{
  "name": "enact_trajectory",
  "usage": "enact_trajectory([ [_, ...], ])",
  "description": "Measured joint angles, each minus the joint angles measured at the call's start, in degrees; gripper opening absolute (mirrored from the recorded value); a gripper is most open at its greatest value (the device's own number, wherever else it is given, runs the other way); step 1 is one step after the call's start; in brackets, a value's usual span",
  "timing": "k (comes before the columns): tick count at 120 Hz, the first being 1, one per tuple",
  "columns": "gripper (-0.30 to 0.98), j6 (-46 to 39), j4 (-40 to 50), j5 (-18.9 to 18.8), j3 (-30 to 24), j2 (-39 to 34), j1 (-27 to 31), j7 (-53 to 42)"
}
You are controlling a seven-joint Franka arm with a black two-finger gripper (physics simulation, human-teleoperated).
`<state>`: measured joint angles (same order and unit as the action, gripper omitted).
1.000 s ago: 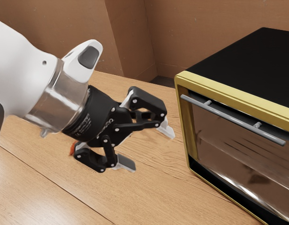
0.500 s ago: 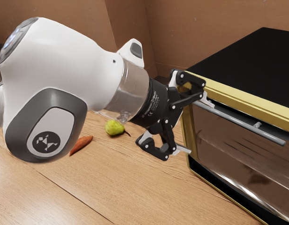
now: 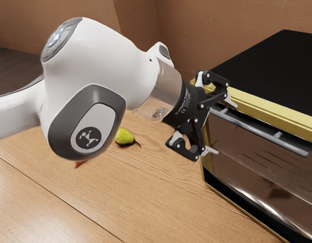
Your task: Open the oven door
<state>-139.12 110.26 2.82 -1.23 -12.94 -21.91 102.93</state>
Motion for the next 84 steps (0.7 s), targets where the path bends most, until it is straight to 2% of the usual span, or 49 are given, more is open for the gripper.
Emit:
enact_trajectory([
  [50, 0.68, -0.2, 2.8, 1.5, 0.3, 0.8, -0.1, 0.2],
  [60, 0.68, -0.2, 7.0, 1.3, 0.1, -2.9, 1.2, 0.2],
  [72, 0.68, -0.3, 12.4, 0.9, -3.3, -8.4, 4.6, 0.3],
  [84, 0.68, -0.6, 19.2, 3.8, -11.9, -16.4, 13.9, 0.5],
])
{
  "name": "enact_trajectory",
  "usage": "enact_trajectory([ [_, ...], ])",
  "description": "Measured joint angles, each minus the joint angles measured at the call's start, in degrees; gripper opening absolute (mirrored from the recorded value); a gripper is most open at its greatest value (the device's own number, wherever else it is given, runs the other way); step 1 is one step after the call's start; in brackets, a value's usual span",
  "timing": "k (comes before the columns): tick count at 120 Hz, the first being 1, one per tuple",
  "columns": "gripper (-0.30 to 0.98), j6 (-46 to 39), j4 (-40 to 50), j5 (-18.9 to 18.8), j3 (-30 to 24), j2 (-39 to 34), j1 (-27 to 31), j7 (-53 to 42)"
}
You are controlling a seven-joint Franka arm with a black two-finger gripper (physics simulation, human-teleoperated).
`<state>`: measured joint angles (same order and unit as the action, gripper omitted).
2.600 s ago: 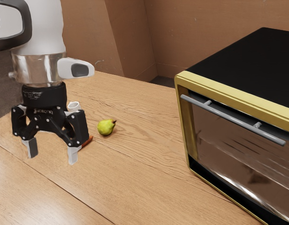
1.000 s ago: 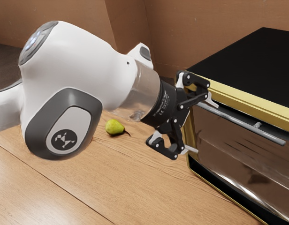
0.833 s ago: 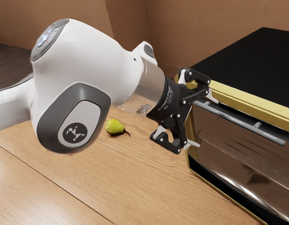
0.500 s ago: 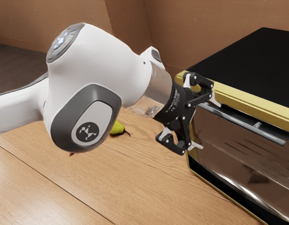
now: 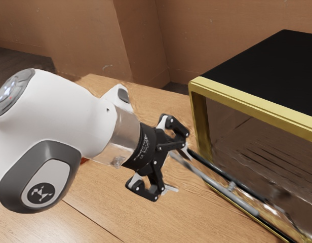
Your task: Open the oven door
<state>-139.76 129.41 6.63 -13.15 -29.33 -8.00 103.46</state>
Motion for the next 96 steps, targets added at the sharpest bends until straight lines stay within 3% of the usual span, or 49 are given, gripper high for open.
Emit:
enact_trajectory([
  [7, 0.67, -0.4, 4.7, 5.2, -7.4, -7.1, 8.3, -0.2],
  [18, 0.67, -0.4, 10.4, 17.2, -20.7, -21.6, 22.2, -1.6],
  [28, 0.67, 1.6, 11.0, 23.5, -26.6, -29.2, 29.0, -3.4],
  [34, 0.67, 6.3, 4.3, 20.7, -23.0, -25.9, 29.9, -4.9],
  [44, 0.68, 24.1, -22.7, 10.3, -6.5, -7.3, 25.8, -7.2],
  [49, 0.68, 32.0, -28.3, 7.1, 3.0, -0.6, 21.6, -8.4],
  [54, 0.68, 38.2, -30.7, 4.3, 7.8, 3.8, 18.6, -10.3],
  [74, 0.69, 50.9, -30.0, -2.6, 11.0, 8.9, 11.6, -21.2],
  [96, 0.69, 55.4, -25.3, -2.7, 11.7, 7.9, 9.0, -30.3],
])
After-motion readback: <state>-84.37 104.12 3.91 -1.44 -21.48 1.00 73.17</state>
